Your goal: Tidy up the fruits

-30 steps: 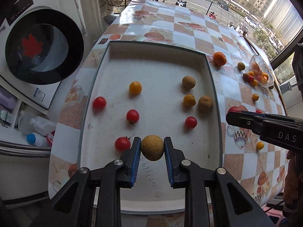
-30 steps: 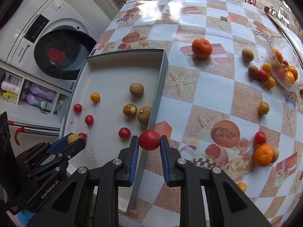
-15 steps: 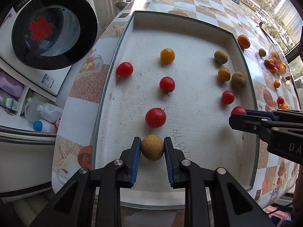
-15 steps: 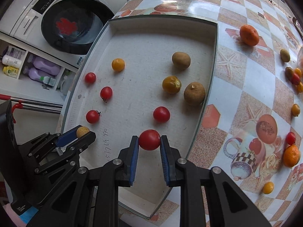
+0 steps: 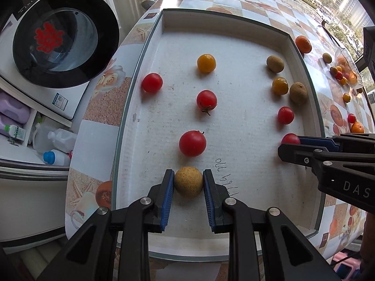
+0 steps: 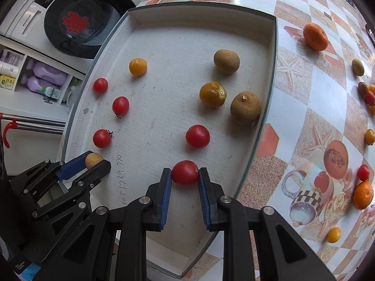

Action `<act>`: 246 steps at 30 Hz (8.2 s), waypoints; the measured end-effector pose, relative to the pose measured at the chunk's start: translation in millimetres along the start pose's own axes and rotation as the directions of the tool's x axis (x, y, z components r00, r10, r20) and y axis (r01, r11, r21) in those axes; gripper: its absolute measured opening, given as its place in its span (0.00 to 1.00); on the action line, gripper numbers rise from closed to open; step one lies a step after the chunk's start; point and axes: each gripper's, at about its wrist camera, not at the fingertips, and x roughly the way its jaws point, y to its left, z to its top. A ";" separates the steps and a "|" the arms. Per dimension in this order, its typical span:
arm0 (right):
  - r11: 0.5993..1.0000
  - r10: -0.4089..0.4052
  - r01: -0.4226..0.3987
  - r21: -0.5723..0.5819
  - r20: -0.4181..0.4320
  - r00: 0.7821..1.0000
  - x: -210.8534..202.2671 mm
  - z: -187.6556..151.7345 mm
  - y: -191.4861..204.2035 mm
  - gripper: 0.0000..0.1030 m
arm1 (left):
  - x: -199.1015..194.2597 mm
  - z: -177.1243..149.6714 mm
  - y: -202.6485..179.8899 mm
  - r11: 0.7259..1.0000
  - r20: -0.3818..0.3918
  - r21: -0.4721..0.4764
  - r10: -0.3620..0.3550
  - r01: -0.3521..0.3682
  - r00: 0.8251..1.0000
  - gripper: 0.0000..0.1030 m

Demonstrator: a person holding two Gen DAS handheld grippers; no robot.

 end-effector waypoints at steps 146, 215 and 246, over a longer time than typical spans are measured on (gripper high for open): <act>0.992 0.030 -0.052 0.119 0.177 0.984 -30.4 111.1 -59.9 0.27 | 33.7 148.2 -18.3 0.994 0.105 0.104 0.017 -0.028 0.994 0.23; 0.980 -0.175 0.175 0.090 -0.010 0.985 -114.8 -19.4 19.4 1.00 | -88.7 3.7 -28.8 0.979 -0.068 0.198 0.066 -0.051 0.996 1.00; 0.965 -0.257 0.258 0.041 -0.009 0.966 -126.1 -14.0 29.8 1.00 | -99.6 1.7 -25.2 0.972 -0.034 0.231 0.057 -0.047 0.998 1.00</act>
